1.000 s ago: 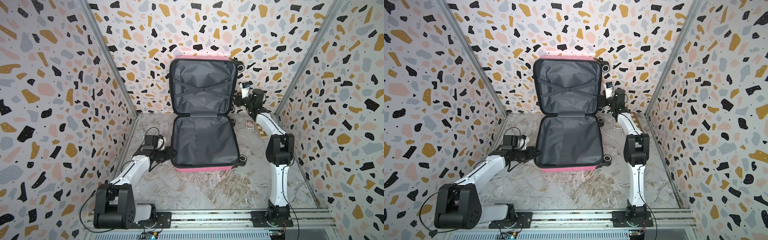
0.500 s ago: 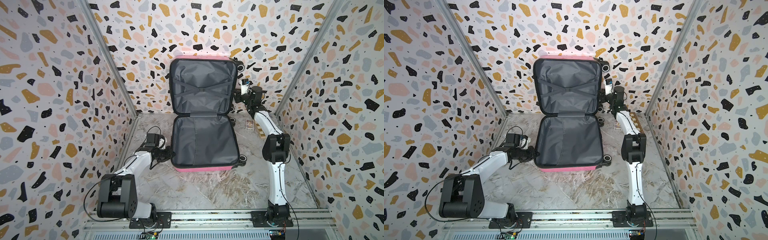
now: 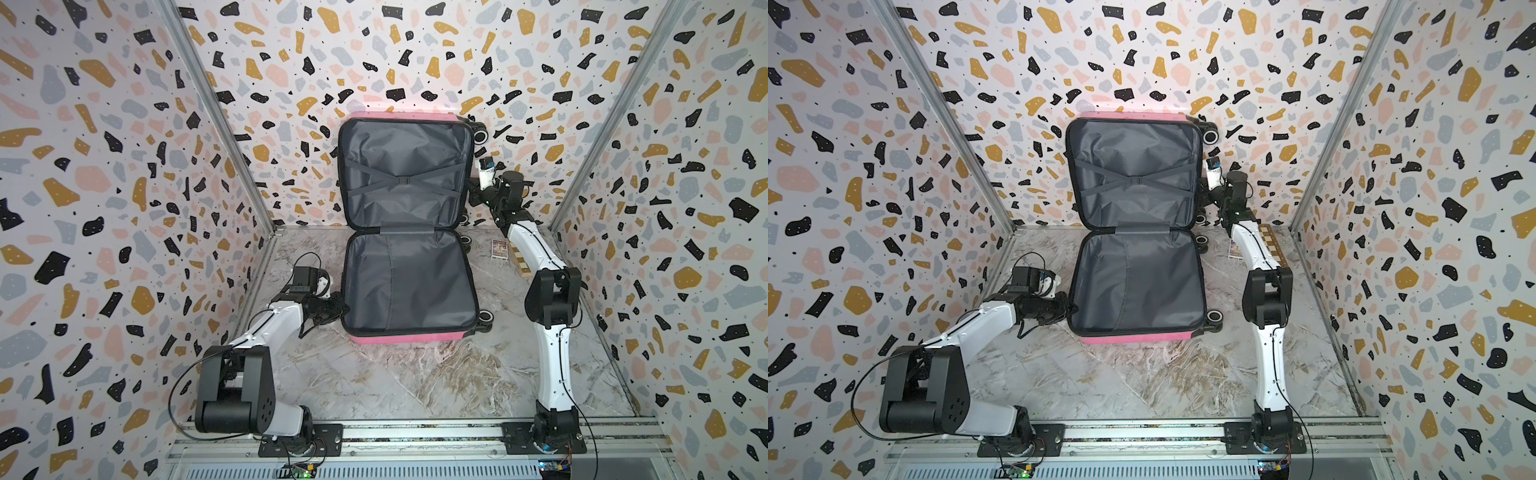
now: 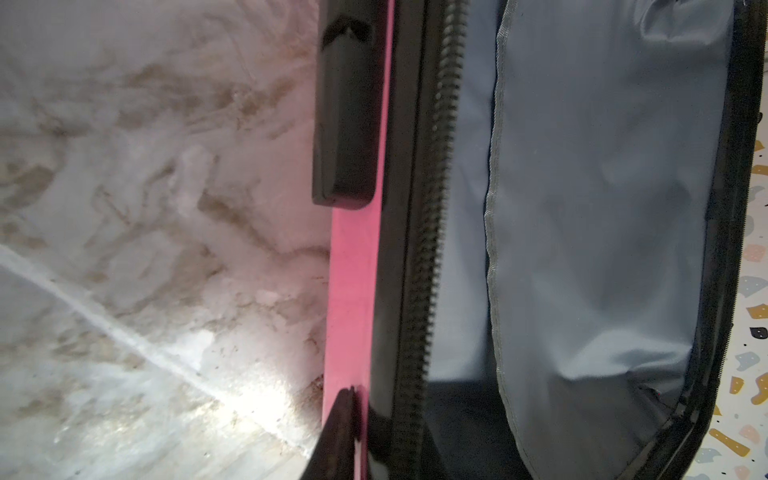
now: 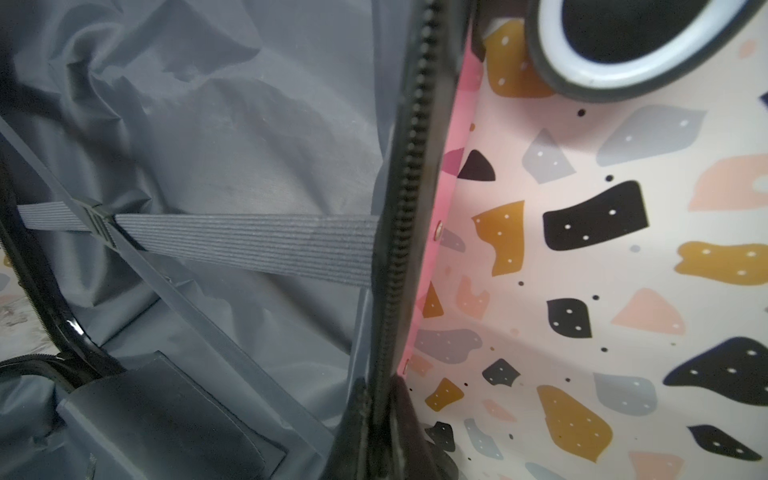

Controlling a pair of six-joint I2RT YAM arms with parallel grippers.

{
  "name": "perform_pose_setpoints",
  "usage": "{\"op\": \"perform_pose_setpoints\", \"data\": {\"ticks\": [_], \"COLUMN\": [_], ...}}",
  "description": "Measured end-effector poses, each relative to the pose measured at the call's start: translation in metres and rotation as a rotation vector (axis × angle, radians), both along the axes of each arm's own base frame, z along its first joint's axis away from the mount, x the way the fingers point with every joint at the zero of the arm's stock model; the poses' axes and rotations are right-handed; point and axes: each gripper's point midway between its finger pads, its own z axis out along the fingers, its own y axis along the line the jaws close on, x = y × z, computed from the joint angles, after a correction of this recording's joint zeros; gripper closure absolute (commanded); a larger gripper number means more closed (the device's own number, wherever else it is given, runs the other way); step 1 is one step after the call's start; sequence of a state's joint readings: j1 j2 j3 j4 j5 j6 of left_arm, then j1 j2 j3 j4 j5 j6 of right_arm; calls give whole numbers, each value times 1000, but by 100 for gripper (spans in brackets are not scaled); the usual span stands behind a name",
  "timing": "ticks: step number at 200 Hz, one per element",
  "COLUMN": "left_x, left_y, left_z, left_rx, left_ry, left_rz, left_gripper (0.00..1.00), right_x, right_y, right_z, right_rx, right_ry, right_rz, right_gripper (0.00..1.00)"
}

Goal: Close the suitcase zippers
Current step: Close the suitcase at the center of the board.

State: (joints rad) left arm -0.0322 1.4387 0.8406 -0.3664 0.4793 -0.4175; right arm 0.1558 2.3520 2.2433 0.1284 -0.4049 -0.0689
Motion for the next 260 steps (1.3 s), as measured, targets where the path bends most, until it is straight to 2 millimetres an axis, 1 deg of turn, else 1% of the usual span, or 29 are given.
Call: {"op": "perform_pose_setpoints", "data": {"ticks": [27, 51, 63, 77, 93, 110, 128, 140, 156, 182, 188, 198, 206, 220, 239, 250, 260], "left_x": [2, 6, 7, 9, 11, 11, 8, 3, -5, -21, -33, -47, -57, -67, -77, -84, -90], "left_y": [1, 5, 5, 4, 4, 7, 13, 18, 27, 38, 43, 48, 51, 53, 57, 59, 62], "left_z": [1, 1, 2, 4, 5, 6, 14, 24, 42, 75, 74, 75, 76, 83, 93, 96, 97], "left_rx": [-1, 9, 10, 1, -4, 15, 44, 72, 115, 159, 181, 206, 218, 226, 235, 243, 253], "left_ry": [-1, -11, -15, -21, -28, -37, -49, -66, -111, -193, -175, -166, -158, -180, -218, -225, -222], "left_rz": [14, 32, 36, 43, 49, 60, 80, 95, 124, 166, 175, 193, 200, 213, 232, 243, 259], "left_gripper": [83, 81, 76, 67, 52, 41, 32, 29, 27, 25, 24, 24, 24, 23, 21, 20, 16], "right_x": [-27, -61, -78, -101, -126, -156, -186, -205, -229, -266, -275, -286, -298, -315, -346, -358, -366], "right_y": [-1, -8, -10, -11, -12, -9, -4, -2, -2, -2, -2, -1, 1, 3, 8, 9, 7], "right_z": [1, 4, 3, -3, -5, -12, -28, -40, -62, -104, -113, -121, -132, -148, -172, -180, -182], "right_rx": [-30, -40, -39, -36, -28, -5, 26, 44, 58, 54, 50, 52, 51, 45, 34, 37, 45], "right_ry": [10, 19, 28, 44, 28, 62, 125, 167, 231, 349, 370, 393, 430, 473, 536, 554, 560], "right_rz": [-22, -36, -38, -37, -34, -24, -15, -12, -18, -32, -31, -32, -31, -30, -9, -2, -5], "right_gripper": [100, 100, 100, 100, 100, 100, 100, 100, 100, 100, 100, 100, 100, 100, 100, 100, 91]}}
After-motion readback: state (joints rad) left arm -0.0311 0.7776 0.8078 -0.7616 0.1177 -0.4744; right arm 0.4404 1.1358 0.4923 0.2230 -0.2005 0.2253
